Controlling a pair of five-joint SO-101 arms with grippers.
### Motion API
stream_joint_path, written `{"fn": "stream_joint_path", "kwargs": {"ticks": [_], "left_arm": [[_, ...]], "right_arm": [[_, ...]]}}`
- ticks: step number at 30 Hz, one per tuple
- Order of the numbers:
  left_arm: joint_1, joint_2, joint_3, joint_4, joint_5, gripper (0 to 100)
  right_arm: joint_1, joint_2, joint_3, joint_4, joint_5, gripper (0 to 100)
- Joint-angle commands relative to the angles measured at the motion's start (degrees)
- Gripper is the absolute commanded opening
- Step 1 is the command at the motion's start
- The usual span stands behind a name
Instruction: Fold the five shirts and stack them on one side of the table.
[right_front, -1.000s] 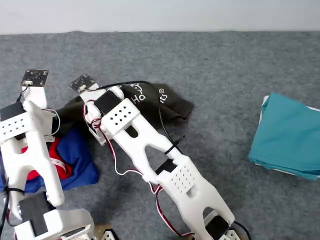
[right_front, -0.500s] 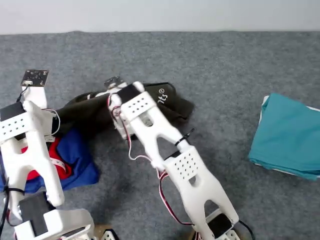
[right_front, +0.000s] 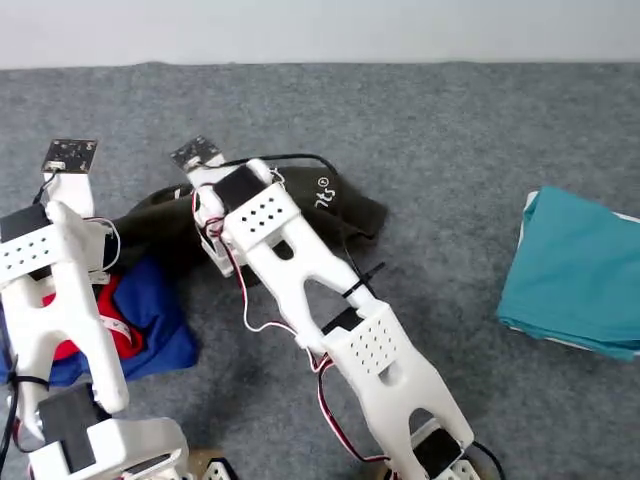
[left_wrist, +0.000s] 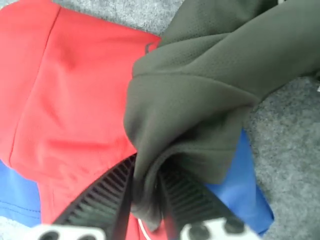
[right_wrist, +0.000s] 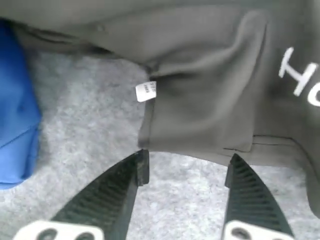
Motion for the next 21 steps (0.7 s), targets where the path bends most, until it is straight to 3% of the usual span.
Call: {"fn": "stream_joint_path", "kwargs": {"ticks": [1, 13, 21], "left_arm": [[-0.44, -2.81, -0.13, -1.14, -0.79, 1], [-0.18, -2.46, -0.13, -1.14, -0.79, 1], [-0.18, -2.46, -0.13, -1.14, -0.79, 1]], "right_arm": [[-0.13, -3.74, 0.26, 2.33, 0.35, 25.3], [-3.47, 3.91, 0.18, 1.45, 0.09, 25.3], [-3.12, 9.01, 0.18, -4.79, 0.53, 25.2]]}}
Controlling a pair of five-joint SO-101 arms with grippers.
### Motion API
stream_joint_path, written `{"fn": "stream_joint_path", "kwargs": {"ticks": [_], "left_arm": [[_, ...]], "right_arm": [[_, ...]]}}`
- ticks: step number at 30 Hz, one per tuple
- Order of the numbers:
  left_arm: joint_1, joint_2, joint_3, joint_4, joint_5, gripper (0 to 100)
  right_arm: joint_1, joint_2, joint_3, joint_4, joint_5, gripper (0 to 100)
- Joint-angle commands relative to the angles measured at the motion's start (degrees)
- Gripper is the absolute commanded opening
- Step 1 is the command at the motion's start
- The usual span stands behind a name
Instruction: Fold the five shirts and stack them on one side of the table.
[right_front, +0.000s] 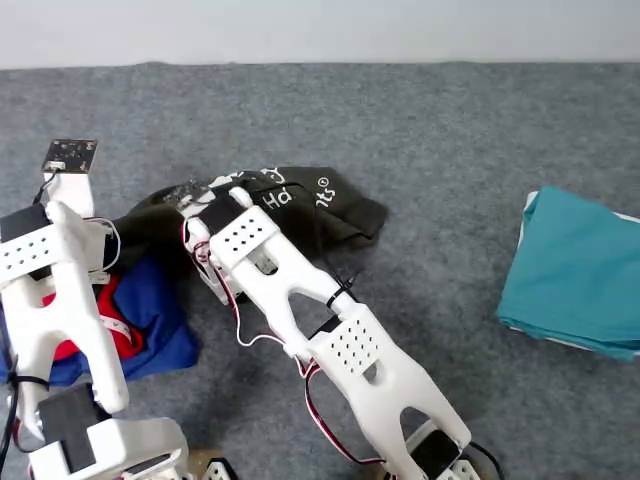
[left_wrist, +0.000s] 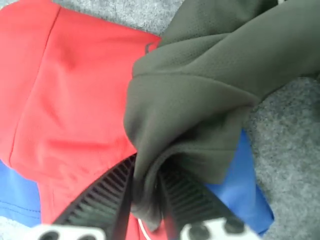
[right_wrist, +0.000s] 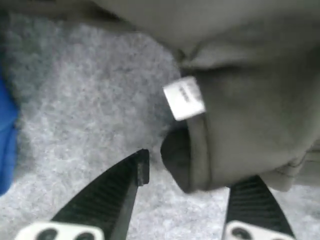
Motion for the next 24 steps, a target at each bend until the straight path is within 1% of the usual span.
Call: {"fn": "stream_joint_path", "kwargs": {"ticks": [1, 6, 8, 12, 14, 16, 19, 21, 24], "left_arm": [[-0.18, -2.46, -0.13, -1.14, -0.79, 1], [-0.44, -2.46, -0.13, -1.05, -0.79, 1], [-0.44, -2.46, -0.04, -0.97, -0.79, 1], [-0.44, -2.46, -0.04, -0.97, -0.79, 1], [-0.44, -2.46, 0.04, -1.05, -0.79, 1], [-0.35, -2.81, 0.92, -1.14, -0.79, 1], [-0.26, -2.90, 1.80, -1.05, -0.79, 1], [-0.44, -2.99, 1.89, -0.70, -1.05, 1], [-0.26, -5.01, 2.07, -0.53, -1.05, 1]], "right_arm": [[-0.04, 0.40, -0.62, -2.59, 0.62, 25.2], [-0.13, 1.54, -0.62, -3.12, 0.62, 25.1], [-0.04, 1.98, -0.62, -2.77, 0.70, 23.2], [0.57, 2.51, -0.62, -2.68, 4.31, 8.7], [1.71, 2.33, -0.70, -2.77, 5.71, 4.1], [2.86, 1.80, -0.79, -2.51, 6.51, 3.7], [4.44, -1.27, -0.79, 0.66, 9.49, 3.4], [5.23, -4.26, -0.79, 3.91, 11.78, 0.8], [7.78, -10.07, 1.41, 5.23, 14.86, 1.0]]}}
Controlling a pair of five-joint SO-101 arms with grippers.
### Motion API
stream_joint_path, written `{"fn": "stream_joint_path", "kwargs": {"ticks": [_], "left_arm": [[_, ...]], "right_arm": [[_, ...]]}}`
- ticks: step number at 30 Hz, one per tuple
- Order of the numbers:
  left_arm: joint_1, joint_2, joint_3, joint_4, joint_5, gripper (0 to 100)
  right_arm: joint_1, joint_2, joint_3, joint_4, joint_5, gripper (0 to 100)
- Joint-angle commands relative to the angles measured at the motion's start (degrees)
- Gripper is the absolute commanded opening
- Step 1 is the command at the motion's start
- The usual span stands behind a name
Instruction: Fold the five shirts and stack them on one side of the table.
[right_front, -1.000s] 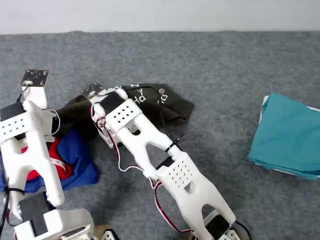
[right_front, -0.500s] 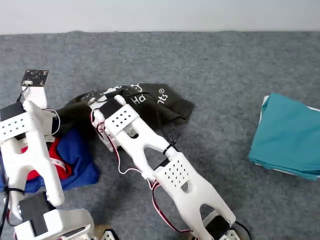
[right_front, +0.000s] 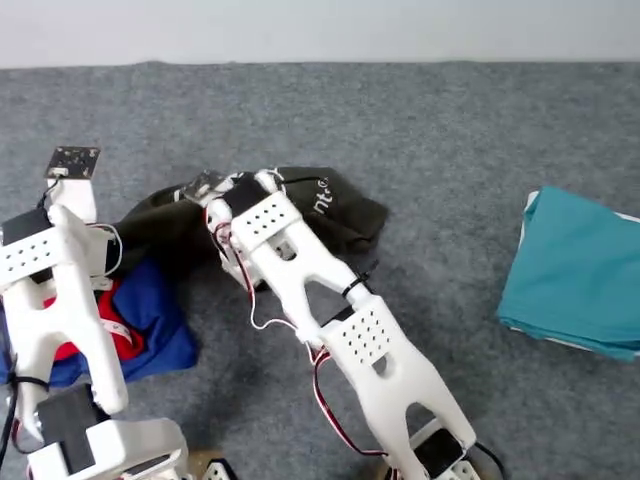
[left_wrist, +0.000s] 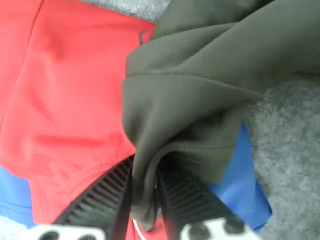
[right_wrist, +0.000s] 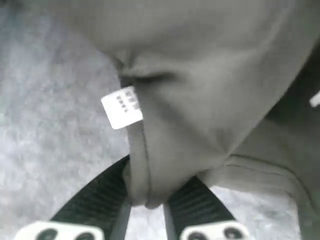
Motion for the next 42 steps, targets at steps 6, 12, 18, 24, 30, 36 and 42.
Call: {"fn": "stream_joint_path", "kwargs": {"ticks": [6, 12, 18, 24, 30, 36, 42], "left_arm": [[3.34, -13.27, -0.31, 1.14, -1.05, 1], [9.93, -20.40, -0.40, 5.27, -1.05, 1], [16.79, -24.53, -0.40, 10.81, -1.23, 1], [24.79, -25.67, -0.22, 17.58, -6.68, 1], [31.47, -25.58, 5.93, 18.99, -10.46, 1], [37.98, -25.67, 17.01, 15.91, -10.37, 2], [38.24, -26.02, 18.24, 15.38, -6.24, 16]], "right_arm": [[7.87, -24.48, 12.57, 2.68, 8.00, 0.9], [15.60, -45.23, 29.54, 2.59, 13.27, 0.9], [25.98, -65.10, 45.71, 2.51, 20.84, 0.9], [37.85, -78.64, 59.60, 2.42, 28.40, 0.9], [47.69, -85.05, 69.98, 2.24, 34.20, 0.9], [52.97, -86.64, 77.89, -1.54, 34.81, 0.9], [53.49, -86.64, 82.11, -3.21, 32.35, 1.0]]}}
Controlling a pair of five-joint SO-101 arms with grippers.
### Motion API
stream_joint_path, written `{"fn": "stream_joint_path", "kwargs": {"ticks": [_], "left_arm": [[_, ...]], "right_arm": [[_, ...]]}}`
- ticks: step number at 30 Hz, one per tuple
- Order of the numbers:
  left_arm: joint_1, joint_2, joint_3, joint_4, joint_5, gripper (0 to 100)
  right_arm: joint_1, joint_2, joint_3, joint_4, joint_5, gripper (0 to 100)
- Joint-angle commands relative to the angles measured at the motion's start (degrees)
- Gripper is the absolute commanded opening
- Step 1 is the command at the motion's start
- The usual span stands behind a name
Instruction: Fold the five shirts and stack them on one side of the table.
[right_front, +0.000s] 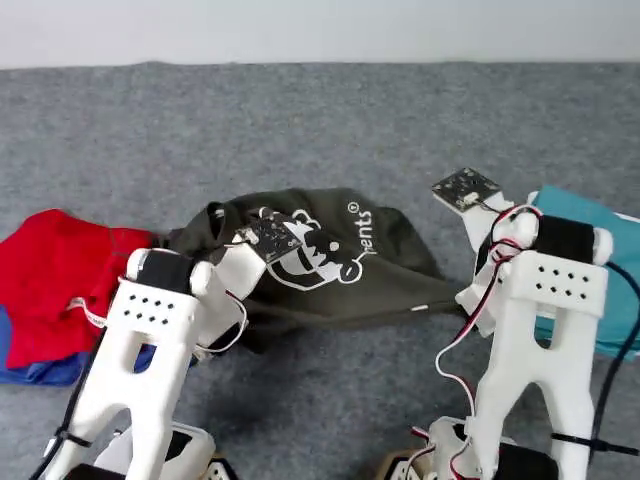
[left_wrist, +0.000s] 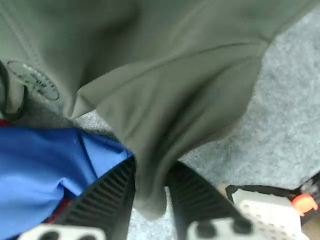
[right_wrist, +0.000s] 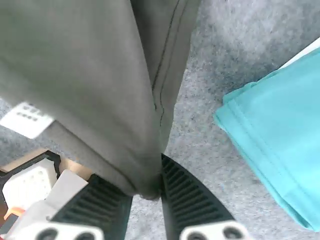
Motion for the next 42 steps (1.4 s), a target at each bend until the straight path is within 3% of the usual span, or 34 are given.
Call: {"fn": "stream_joint_path", "kwargs": {"ticks": [1, 14, 20, 36, 42], "left_arm": [[0.18, -1.76, -0.31, -1.49, 3.52, 17], [0.70, -1.41, -1.10, -1.93, 5.71, 17], [0.35, -1.32, 4.97, -4.22, -0.53, 17], [0.44, -1.23, 22.55, -24.26, -0.53, 17], [0.26, 6.15, 23.08, -29.27, -0.35, 17]], "right_arm": [[0.75, -2.15, 0.44, -1.63, -3.34, 1.0], [1.01, -2.24, 0.70, -2.59, -11.25, 1.0], [1.01, -2.24, 0.79, -1.98, -11.43, 1.0], [0.84, -2.07, 1.41, -1.19, -11.43, 1.0], [-0.22, -2.42, 8.35, -3.56, -15.21, 1.0]]}}
